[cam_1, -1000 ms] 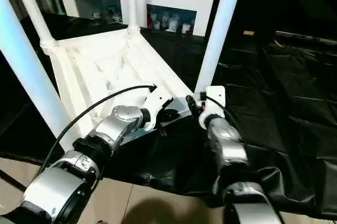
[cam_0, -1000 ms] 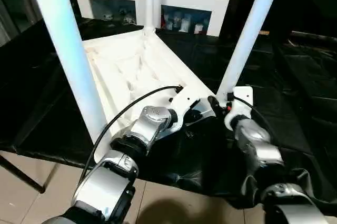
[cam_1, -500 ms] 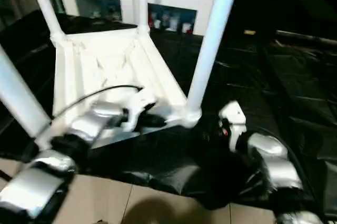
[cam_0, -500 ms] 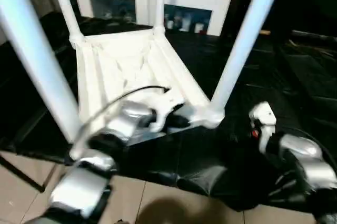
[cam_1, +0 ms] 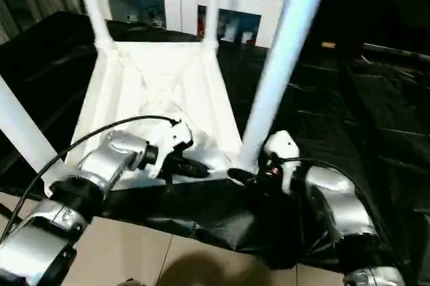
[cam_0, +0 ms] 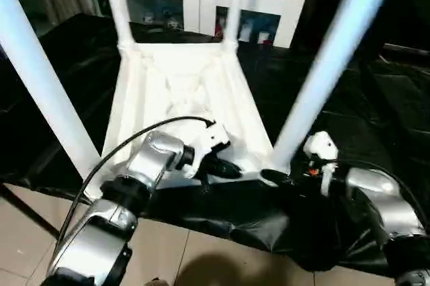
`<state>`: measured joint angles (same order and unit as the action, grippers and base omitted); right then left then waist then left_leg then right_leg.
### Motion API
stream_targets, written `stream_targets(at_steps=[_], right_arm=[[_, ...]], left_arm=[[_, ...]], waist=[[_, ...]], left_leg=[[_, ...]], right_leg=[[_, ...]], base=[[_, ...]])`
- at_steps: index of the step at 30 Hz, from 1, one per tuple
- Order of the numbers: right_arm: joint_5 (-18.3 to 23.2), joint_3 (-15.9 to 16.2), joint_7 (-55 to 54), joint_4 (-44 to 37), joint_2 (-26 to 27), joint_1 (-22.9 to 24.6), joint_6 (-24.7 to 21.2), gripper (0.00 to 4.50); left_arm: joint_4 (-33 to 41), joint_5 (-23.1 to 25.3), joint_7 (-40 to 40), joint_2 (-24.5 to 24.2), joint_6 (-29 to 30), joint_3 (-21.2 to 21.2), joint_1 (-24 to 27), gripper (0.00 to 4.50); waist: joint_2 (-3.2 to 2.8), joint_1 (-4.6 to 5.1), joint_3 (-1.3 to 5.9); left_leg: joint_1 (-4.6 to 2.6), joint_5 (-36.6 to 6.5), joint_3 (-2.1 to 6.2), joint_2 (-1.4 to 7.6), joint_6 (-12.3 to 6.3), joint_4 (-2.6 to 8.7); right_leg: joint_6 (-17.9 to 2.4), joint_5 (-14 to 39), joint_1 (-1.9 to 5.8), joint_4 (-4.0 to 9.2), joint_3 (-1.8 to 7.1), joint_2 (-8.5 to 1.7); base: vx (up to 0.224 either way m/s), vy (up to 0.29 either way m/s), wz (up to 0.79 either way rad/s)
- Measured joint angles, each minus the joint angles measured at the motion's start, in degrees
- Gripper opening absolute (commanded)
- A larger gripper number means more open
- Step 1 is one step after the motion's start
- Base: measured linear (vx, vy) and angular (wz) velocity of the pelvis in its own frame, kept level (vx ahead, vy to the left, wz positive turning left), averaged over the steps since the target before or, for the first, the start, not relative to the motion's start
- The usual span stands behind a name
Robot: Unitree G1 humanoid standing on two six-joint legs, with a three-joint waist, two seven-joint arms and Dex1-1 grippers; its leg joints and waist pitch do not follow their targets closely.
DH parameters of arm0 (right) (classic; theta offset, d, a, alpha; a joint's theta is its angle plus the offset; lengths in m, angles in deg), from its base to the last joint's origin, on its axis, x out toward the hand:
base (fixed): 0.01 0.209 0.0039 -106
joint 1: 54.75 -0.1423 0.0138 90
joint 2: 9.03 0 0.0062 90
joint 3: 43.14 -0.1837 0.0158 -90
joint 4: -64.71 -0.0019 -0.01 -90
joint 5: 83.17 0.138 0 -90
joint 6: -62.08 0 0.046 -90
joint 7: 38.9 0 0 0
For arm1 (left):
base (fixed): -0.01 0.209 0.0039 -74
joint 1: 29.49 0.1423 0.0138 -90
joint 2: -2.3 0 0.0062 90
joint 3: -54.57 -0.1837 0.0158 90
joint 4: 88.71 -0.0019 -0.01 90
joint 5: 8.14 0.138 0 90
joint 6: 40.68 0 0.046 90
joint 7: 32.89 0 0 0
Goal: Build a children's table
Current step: Rotate leg to tighten
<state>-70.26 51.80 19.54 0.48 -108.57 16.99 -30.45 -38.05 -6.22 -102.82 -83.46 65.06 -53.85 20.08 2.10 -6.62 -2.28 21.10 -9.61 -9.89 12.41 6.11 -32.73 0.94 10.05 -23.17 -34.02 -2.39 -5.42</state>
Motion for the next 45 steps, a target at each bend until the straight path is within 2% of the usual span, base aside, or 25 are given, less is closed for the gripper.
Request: stream_targets(at_steps=[3, 6, 8, 18, 23, 26, 29, 31, 35, 36, 37, 38, 41, 42, 45], right_arm=[[0.0, 0.0, 0.3, 0.6, 0.0, -0.4, 0.0, 3.16], [0.0, -0.1, 0.7, 1.5, 0.0, -1.1, 0.0, 3.03], [0.0, 0.0, 0.9, 1.7, 0.0, -1.2, 0.1, 2.70], [-0.3, -0.1, -1.7, 2.9, 1.4, -1.3, 0.8, 2.57], [-1.4, -3.7, -15.2, 7.5, 6.7, -2.9, 0.9, 2.57], [-2.8, -8.3, -36.4, 13.4, 16.0, -7.7, 1.3, 2.56], [-3.7, -8.5, -43.0, 14.7, 17.5, -8.8, 1.7, 2.56], [-6.1, -7.7, -48.5, 18.1, 19.5, -12.4, 1.8, 2.56], [-6.9, -7.5, -50.3, 20.0, 20.3, -14.0, 2.2, 2.56], [-6.8, -7.8, -49.8, 20.2, 20.3, -14.0, 2.6, 2.88], [-6.7, -8.0, -49.6, 20.3, 20.3, -14.0, 2.9, 2.88], [-6.6, -8.1, -49.5, 20.4, 20.3, -14.0, 3.0, 3.22], [-5.4, -9.1, -46.2, 20.1, 20.2, -13.4, 4.1, 3.28], [-5.2, -9.1, -45.2, 20.2, 20.0, -13.3, 4.7, 3.43], [-4.3, -8.8, -39.1, 19.9, 17.4, -12.9, 5.0, 3.58]], left_arm=[[0.7, 0.0, -0.1, -0.3, 0.5, 0.0, 0.2, 0.00], [1.7, -0.1, -0.1, -0.6, 1.1, 0.0, 0.8, 0.00], [2.4, -0.1, -0.1, -0.9, 1.5, 0.0, 1.1, 0.00], [2.6, 0.0, 1.1, -0.7, 2.1, 0.2, 1.4, 0.00], [-3.2, 0.2, 11.2, 4.4, 1.2, 2.6, -0.8, 0.00], [-11.4, 1.0, 23.6, 9.7, -1.0, 4.8, -4.9, 0.00], [-13.0, 1.2, 27.8, 11.4, -1.8, 5.0, -5.3, 0.00], [-15.4, 1.9, 31.9, 12.6, -2.7, 5.0, -6.9, 0.00], [-16.4, 2.4, 34.0, 13.3, -3.7, 5.0, -7.3, 0.00], [-16.5, 2.4, 34.0, 13.3, -3.8, 5.0, -7.3, 0.00], [-16.5, 2.4, 34.0, 13.3, -3.9, 5.0, -7.3, 0.00], [-16.5, 2.4, 34.0, 13.3, -4.0, 5.0, -7.3, 0.00], [-17.1, 2.5, 33.9, 13.0, -4.8, 5.1, -7.5, 0.00], [-18.2, 2.5, 33.9, 12.9, -5.5, 5.2, -8.1, 0.00], [-19.7, 2.5, 33.1, 12.4, -6.2, 5.2, -9.0, 0.00]], waist=[[0.03, 0.08, -0.01], [0.03, 0.10, -0.01], [0.03, 0.12, 0.00], [0.10, 0.32, 0.05], [0.45, 1.06, 0.23], [0.57, 2.06, 0.27], [0.60, 2.23, 0.29], [0.52, 2.68, 0.28], [0.54, 2.98, 0.29], [0.55, 2.98, 0.29], [0.54, 2.98, 0.29], [0.55, 2.98, 0.29], [0.60, 3.03, 0.28], [0.60, 3.04, 0.28], [0.60, 3.10, 0.28]], left_leg=[[-0.01, 0.0, -0.01, 0.02, -0.01, 0.00], [-0.02, 0.0, -0.01, 0.04, 0.00, 0.00], [-0.03, 0.0, -0.01, 0.06, 0.00, 0.00], [-0.12, 0.0, -0.02, 0.05, 0.01, -0.01], [-0.26, 0.0, -0.01, 0.02, 0.04, -0.02], [-0.19, 0.0, 0.11, -0.03, 0.06, -0.02], [-0.17, 0.0, 0.18, -0.25, 0.06, 0.05], [-0.08, 0.0, 0.23, -0.26, 0.06, 0.08], [-0.09, 0.0, 0.24, -0.29, 0.06, 0.19], [-0.02, 0.0, 0.24, -0.29, 0.06, 0.19], [-0.02, 0.0, 0.24, -0.29, 0.06, 0.19], [-0.02, 0.0, 0.23, -0.29, 0.06, 0.19], [-0.01, 0.0, 0.21, -0.28, 0.06, 0.19], [0.01, 0.0, 0.21, -0.29, 0.06, 0.18], [0.00, 0.0, 0.20, -0.29, 0.06, 0.19]], right_leg=[[0.0, 0.0, -0.01, -0.01, -0.01, 0.02], [0.0, 0.0, -0.01, -0.01, -0.02, 0.03], [0.0, 0.0, -0.01, -0.02, -0.02, 0.04], [0.0, 0.0, 0.06, -0.08, 0.01, 0.05], [0.0, 0.0, 0.17, -0.08, 0.03, 0.04], [0.0, 0.0, -0.05, -0.08, -0.04, 0.08], [0.1, -0.1, -0.07, -0.06, -0.03, 0.07], [0.1, -0.2, -0.08, -0.04, -0.06, 0.08], [0.1, -0.2, -0.09, -0.05, -0.05, 0.08], [0.1, -0.2, -0.05, -0.05, -0.05, 0.08], [0.1, -0.2, -0.05, -0.05, -0.04, 0.08], [0.1, -0.3, -0.05, -0.05, -0.04, 0.08], [-0.1, -0.4, -0.05, -0.04, -0.03, 0.08], [-0.1, -0.4, -0.06, -0.02, -0.03, 0.08], [-0.1, -0.3, -0.08, 0.01, -0.02, 0.08]], base=[[0.000, 0.000, 0.00], [0.000, 0.000, 0.00], [0.000, 0.000, 0.00], [0.000, 0.000, 0.00], [0.000, 0.000, 0.00], [0.000, 0.000, 0.00], [0.000, 0.000, 0.00], [0.000, 0.000, 0.00], [0.000, 0.000, 0.00], [0.000, 0.000, 0.00], [0.000, 0.000, 0.00], [0.000, 0.000, 0.00], [0.000, 0.000, 0.00], [0.000, 0.000, 0.00], [0.000, 0.000, 0.00]])
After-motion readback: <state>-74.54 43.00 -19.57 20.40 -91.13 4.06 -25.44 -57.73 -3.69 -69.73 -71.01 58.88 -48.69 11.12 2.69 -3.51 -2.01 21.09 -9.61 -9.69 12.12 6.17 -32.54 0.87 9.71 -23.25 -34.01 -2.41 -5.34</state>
